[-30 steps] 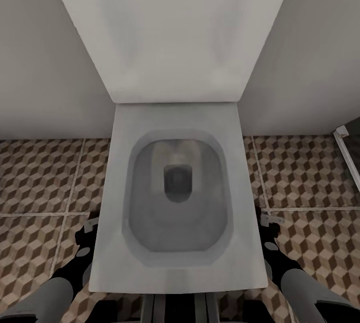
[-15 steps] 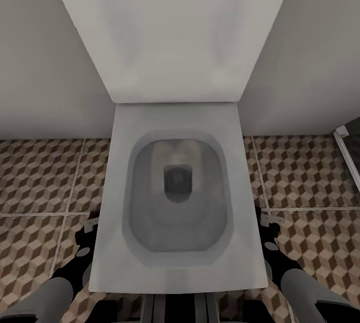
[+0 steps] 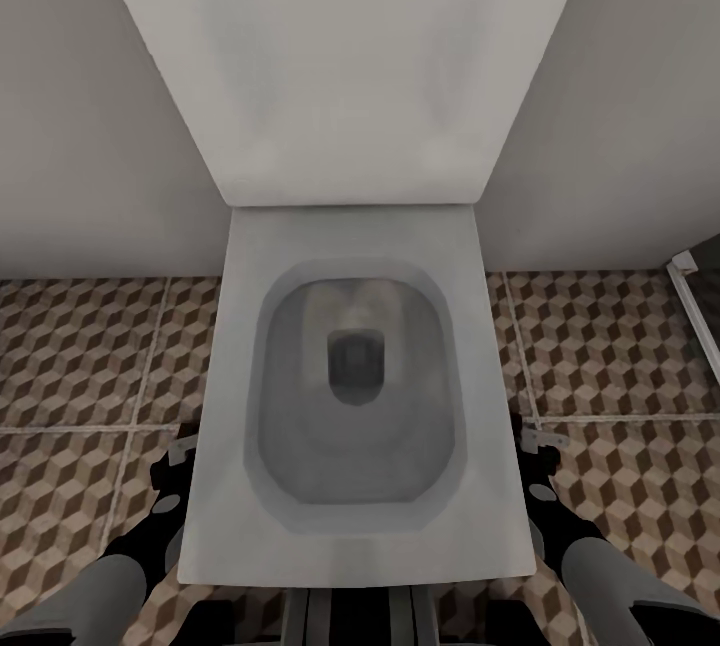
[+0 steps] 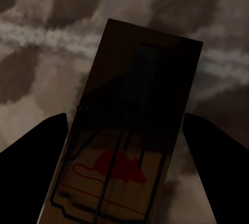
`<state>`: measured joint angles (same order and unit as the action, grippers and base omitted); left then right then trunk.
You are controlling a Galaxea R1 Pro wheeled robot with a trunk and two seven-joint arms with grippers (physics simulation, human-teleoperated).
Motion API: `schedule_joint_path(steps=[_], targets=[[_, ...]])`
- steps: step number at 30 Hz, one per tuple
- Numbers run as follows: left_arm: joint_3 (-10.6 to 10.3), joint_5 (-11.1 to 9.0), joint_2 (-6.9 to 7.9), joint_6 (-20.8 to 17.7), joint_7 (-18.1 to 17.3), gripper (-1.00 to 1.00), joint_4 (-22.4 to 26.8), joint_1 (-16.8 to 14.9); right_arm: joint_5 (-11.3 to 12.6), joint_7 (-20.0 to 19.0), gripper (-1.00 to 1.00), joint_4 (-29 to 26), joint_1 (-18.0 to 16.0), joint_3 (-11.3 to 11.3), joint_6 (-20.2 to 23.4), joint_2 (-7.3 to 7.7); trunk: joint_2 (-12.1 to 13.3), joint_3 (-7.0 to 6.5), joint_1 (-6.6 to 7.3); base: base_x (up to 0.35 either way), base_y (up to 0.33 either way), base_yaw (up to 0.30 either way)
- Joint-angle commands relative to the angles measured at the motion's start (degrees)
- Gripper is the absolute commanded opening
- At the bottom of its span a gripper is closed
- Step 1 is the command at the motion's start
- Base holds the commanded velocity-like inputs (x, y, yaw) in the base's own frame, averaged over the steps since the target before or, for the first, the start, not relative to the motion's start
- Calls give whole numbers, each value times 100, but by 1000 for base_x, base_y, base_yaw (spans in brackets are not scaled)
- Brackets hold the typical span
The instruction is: Take the four mousetraps from the cabinet in the bathroom and place them on the bathroom floor. Make sure all four end up on the same floor surface, and ensure that at least two of them are either under or directly next to the same bathroom sink.
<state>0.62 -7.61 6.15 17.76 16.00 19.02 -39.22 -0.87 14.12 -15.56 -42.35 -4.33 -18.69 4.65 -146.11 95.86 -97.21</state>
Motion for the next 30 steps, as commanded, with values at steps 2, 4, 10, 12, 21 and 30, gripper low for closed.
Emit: schedule_joint_path(steps=[2,4,10,12,21,30], targets=[[-9,-57,0,26,-4,-100,-3,-1,17,26,100,17,-1,-68,410,0,0,3,-1,0,0,0],[-9,-57,0,26,-2,-100,-3,-1,17,26,100,18,-1,-68,410,0,0,3,-1,0,0,0],[-15,-57,0,26,0,-100,-3,-2,17,23,100,18,-1,-68,410,0,0,3,-1,0,0,0],[-16,-57,0,26,0,-100,-5,-1,17,23,100,18,-1,-68,410,0,0,3,-1,0,0,0],[-21,-64,0,24,0,100,-16,1,17,27,100,11,-1,-68,410,0,0,3,-1,0,0,0],[-26,-66,8,21,-4,100,-20,0,17,27,100,10,-1,-68,410,0,0,3,-1,0,0,0]])
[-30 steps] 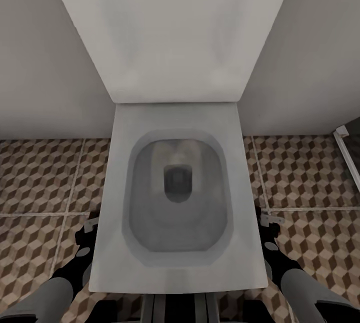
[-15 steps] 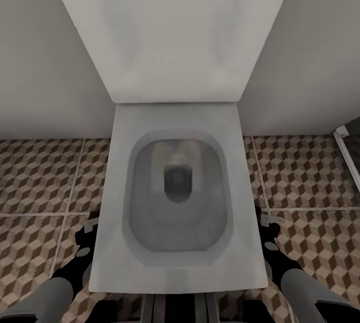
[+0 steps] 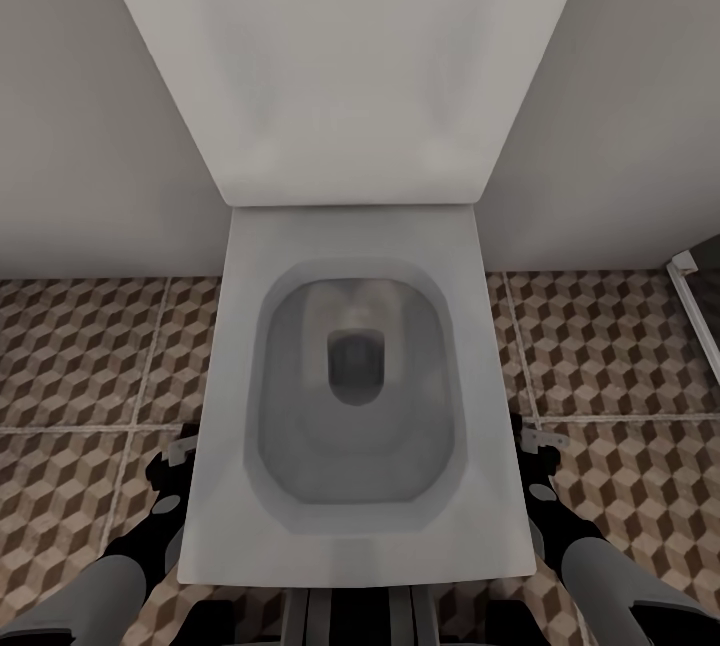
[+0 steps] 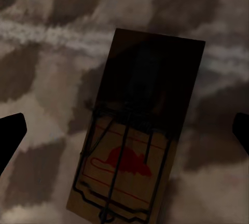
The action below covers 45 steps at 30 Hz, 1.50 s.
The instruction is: Take the four mousetraps from the cabinet in the bathroom and place them on the bathroom floor. Make sure all four end up on the same floor surface, and ensure that at least two of them are either under or directly next to the same bathroom sink.
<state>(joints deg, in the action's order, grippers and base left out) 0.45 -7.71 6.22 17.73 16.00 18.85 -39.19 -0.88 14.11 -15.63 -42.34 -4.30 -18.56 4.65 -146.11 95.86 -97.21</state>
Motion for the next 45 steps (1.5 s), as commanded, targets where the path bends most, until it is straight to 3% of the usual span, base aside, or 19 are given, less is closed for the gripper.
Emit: schedule_joint_path(steps=[1,45], targets=[[-9,-56,1,25,-5,100,-4,-2,18,29,100,16,-2,-71,397,1,0,3,-1,0,0,0],[-1,-47,-7,36,0,100,4,-1,18,29,100,16,-2,-71,390,1,0,3,-1,0,0,0]])
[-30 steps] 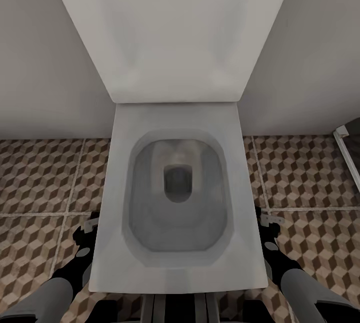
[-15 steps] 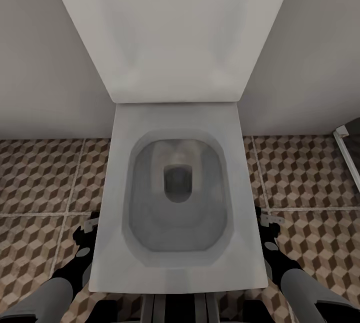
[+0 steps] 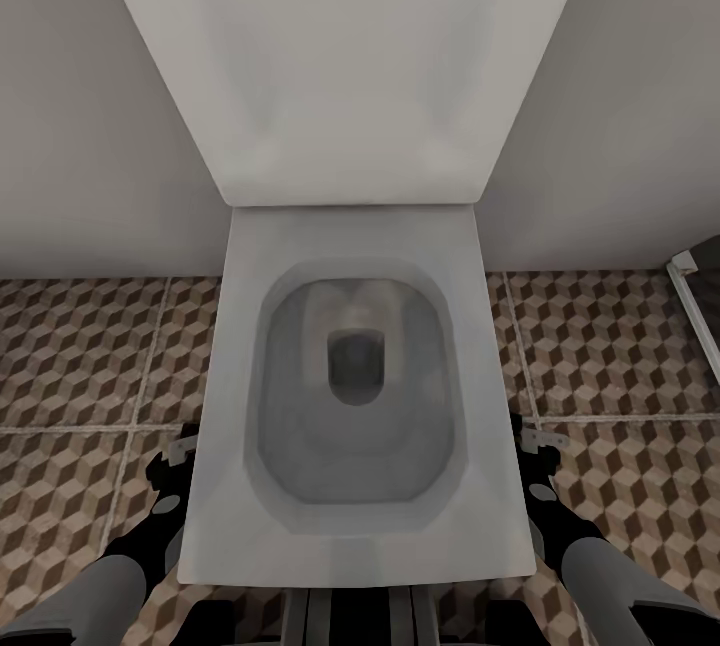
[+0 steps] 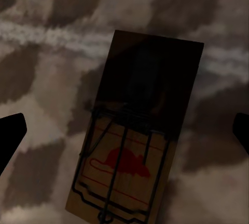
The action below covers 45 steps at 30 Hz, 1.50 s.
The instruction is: Take the four mousetraps from the cabinet in the bathroom and place them on the bathroom floor. Make sure all four end up on the same floor surface, and ensure that at least two of them are either under or directly next to the same bathroom sink.
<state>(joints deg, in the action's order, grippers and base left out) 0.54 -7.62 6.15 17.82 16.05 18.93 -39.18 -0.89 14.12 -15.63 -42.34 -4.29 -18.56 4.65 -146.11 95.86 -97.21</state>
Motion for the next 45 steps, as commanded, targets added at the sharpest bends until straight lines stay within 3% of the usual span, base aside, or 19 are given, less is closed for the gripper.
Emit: schedule_joint_path(steps=[1,38,45], targets=[[-10,-56,0,26,-5,100,-3,-2,18,27,100,16,-2,-72,391,1,0,3,-1,0,0,0],[-10,-61,0,31,-5,100,-3,-6,18,28,100,16,-2,-72,388,7,0,3,-1,0,0,0],[-10,-64,0,30,-11,100,2,-6,18,29,100,14,-2,-72,388,8,9,-152,17,0,0,0]])
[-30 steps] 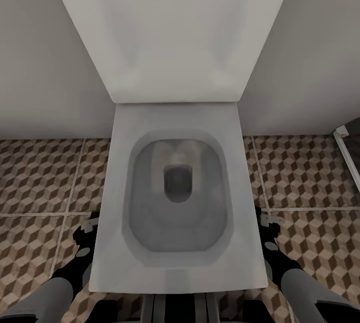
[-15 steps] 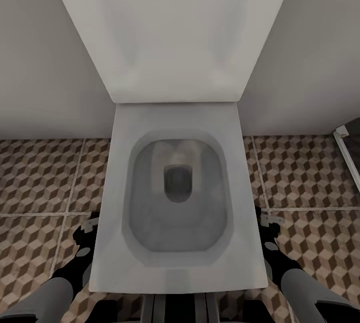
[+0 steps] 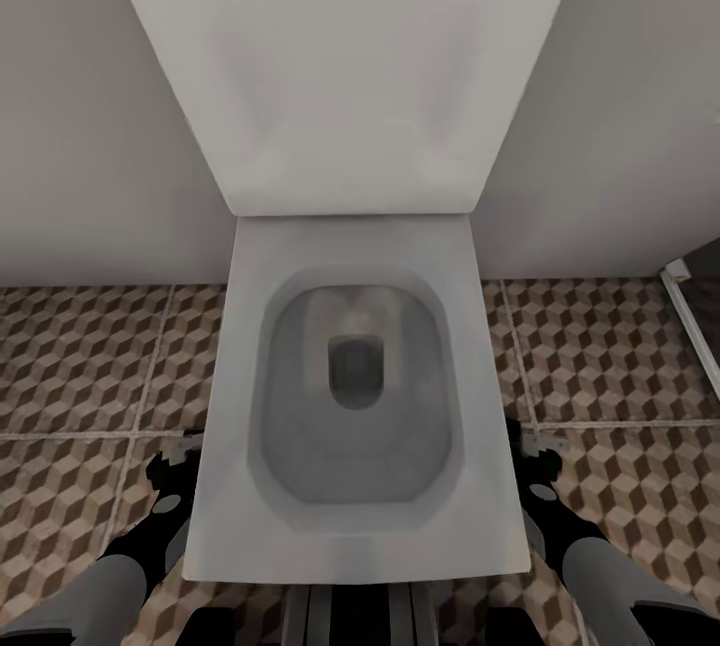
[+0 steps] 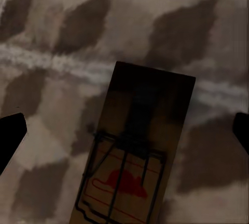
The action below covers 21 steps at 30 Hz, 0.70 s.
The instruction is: Take the four mousetraps from the cabinet in the bathroom and place them on the bathroom floor. Make sure all four end up on the same floor surface, and ensure that at least two of them are either under or directly next to the same bathroom sink.
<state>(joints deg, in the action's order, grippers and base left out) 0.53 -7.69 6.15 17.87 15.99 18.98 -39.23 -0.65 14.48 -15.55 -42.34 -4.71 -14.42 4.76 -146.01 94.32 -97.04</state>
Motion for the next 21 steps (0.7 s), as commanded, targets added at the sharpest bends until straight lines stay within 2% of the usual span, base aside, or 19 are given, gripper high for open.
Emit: schedule_joint_path(steps=[1,15,21], targets=[[-9,-56,1,27,-6,100,-3,-3,-6,-7,100,6,-2,-30,-26,-3,1,-20,3,0,0,0],[-9,-57,8,34,-8,100,3,0,-6,-10,100,0,-2,-30,-26,-2,19,-330,39,0,0,0],[-9,-57,9,39,-3,100,9,0,-6,-10,100,0,-2,-30,-26,-2,19,-330,39,0,0,0]])
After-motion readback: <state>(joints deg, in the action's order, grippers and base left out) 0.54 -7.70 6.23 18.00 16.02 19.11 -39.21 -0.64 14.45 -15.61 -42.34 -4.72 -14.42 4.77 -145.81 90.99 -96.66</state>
